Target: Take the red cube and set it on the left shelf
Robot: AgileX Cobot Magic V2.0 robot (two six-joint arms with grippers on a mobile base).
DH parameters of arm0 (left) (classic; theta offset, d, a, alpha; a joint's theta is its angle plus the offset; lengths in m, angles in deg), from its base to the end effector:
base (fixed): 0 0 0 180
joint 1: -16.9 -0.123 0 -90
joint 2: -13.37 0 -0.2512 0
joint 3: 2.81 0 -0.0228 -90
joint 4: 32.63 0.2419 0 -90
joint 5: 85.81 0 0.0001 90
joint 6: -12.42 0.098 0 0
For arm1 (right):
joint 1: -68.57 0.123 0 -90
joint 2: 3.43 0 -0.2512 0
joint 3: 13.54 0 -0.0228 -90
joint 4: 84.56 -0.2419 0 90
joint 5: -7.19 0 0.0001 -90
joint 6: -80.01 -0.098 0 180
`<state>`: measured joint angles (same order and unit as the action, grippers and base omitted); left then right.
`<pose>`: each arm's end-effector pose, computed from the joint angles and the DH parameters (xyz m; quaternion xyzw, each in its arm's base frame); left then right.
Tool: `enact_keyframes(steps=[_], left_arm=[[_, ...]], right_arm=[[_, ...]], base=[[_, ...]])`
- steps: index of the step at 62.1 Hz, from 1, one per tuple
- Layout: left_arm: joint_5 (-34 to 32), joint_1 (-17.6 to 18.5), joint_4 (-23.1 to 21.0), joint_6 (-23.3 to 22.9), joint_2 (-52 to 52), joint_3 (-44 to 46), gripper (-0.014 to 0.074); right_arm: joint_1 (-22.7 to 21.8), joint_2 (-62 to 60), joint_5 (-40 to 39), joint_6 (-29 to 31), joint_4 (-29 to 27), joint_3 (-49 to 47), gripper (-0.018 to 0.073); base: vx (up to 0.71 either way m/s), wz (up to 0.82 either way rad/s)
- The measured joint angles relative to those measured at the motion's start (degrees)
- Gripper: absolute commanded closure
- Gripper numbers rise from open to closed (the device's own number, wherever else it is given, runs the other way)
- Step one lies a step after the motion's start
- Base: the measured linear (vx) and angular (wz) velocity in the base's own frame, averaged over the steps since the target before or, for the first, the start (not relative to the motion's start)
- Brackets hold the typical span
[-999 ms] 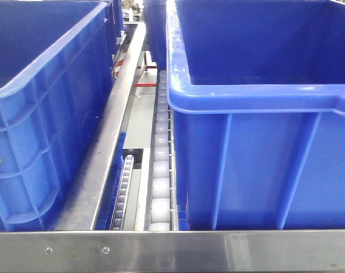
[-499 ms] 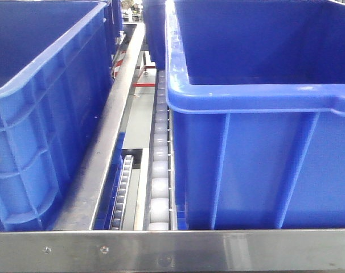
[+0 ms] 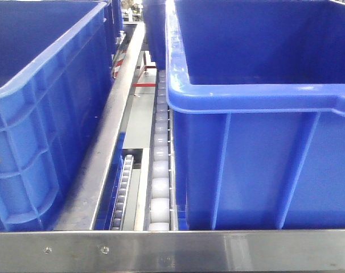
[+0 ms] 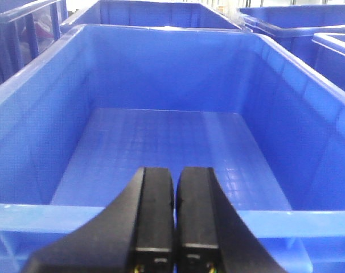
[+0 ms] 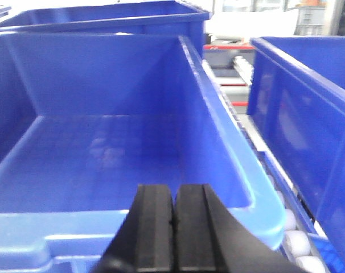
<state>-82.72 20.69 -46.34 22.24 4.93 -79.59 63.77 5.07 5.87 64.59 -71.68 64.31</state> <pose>0.0883 -0.0071 0.2057 0.0041 0.6960 -0.0524 0.7161 0.0889 -0.0070 0.2066 0.0414 0.6747 -0.0128 0.7368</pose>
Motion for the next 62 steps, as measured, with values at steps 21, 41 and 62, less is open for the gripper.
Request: enact_keyframes(steps=[21, 41, 62], left_arm=[[0.0, 0.0, 0.0, 0.0, 0.0, 0.0, 0.0495], [0.0, 0.0, 0.0, 0.0, 0.0, 0.0, 0.0495], [0.0, 0.0, 0.0, 0.0, 0.0, 0.0, 0.0495]], right_arm=[[1.44, -0.24, 2.31, -0.1, -0.48, 0.0, 0.0507], [3.84, -0.29, 2.4, 5.57, -7.59, 0.0, 0.0507], [3.84, -0.29, 1.89, 17.99, -14.77, 0.0, 0.0507]], base=[[0.0, 0.0], [0.0, 0.0], [0.0, 0.0]])
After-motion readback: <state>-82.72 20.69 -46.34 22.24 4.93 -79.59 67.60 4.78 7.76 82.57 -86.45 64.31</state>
